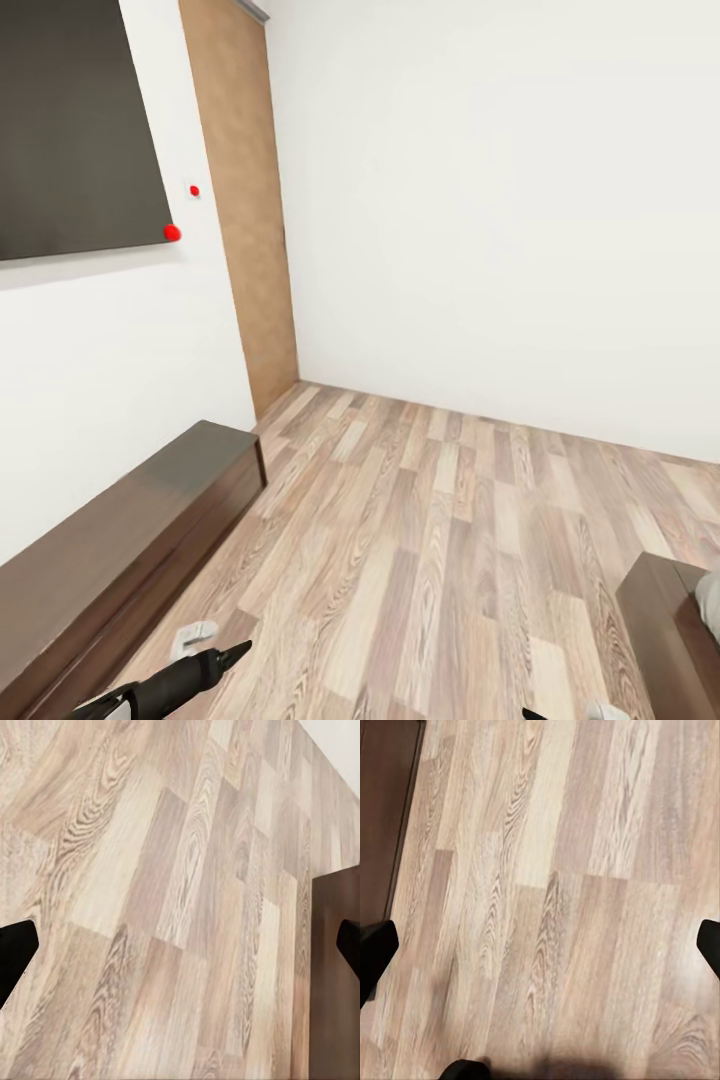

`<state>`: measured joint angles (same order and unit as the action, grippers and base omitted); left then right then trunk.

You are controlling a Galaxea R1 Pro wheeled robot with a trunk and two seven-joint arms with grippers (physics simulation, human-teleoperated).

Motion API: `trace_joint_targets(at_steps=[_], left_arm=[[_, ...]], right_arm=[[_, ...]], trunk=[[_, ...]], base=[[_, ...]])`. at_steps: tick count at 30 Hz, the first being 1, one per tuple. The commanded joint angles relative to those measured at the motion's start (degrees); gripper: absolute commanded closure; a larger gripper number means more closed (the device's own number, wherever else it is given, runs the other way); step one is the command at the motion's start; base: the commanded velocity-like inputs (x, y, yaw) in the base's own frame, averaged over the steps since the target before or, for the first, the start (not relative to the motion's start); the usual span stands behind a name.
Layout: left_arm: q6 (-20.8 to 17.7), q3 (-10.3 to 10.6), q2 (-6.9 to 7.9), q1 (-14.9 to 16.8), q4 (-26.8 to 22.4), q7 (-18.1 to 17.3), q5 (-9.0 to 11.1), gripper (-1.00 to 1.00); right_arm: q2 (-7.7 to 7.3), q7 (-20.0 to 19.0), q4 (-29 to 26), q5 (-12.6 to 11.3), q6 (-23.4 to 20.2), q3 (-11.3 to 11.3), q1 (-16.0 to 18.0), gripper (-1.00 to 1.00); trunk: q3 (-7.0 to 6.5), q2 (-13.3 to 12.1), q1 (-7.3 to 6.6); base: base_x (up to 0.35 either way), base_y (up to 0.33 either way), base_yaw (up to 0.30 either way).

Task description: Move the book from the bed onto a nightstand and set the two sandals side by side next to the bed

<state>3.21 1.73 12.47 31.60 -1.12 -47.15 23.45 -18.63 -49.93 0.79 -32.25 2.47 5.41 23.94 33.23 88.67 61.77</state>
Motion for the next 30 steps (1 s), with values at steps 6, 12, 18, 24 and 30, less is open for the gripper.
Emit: trace_joint_targets(at_steps=[6,12,18,24,30], left_arm=[[0.34,0.20,0.01,0.04,0.10,-0.13,0.12,-1.00],[0.30,0.15,0.05,0.04,0.08,-0.14,0.18,-1.00],[0.30,0.12,0.10,0.04,0.06,-0.12,0.19,-1.00],[0.25,0.11,0.10,0.04,0.08,-0.16,0.19,-1.00],[0.16,0.11,0.10,0.04,0.08,-0.05,0.19,-1.00]], right_arm=[[-0.03,-0.17,0.09,-0.36,0.26,0.48,0.06,-1.00],[-0.02,-0.15,0.11,-0.33,0.26,0.48,0.06,-1.00],[-0.01,-0.14,0.09,-0.28,0.26,0.48,0.06,-1.00],[-0.03,-0.11,0.09,-0.28,0.26,0.48,0.06,-1.00],[-0.01,-0.16,0.09,-0.27,0.26,0.48,0.06,-1.00]], trunk=[[0.09,0.03,0.03],[0.25,0.03,0.03],[0.27,0.03,0.03],[0.28,0.03,0.03],[0.29,0.03,0.03]], base=[[0.328,0.000,-0.033],[0.328,0.000,-0.141],[0.328,0.000,-0.033],[0.328,0.000,-0.195],[0.328,0.000,-0.050]])
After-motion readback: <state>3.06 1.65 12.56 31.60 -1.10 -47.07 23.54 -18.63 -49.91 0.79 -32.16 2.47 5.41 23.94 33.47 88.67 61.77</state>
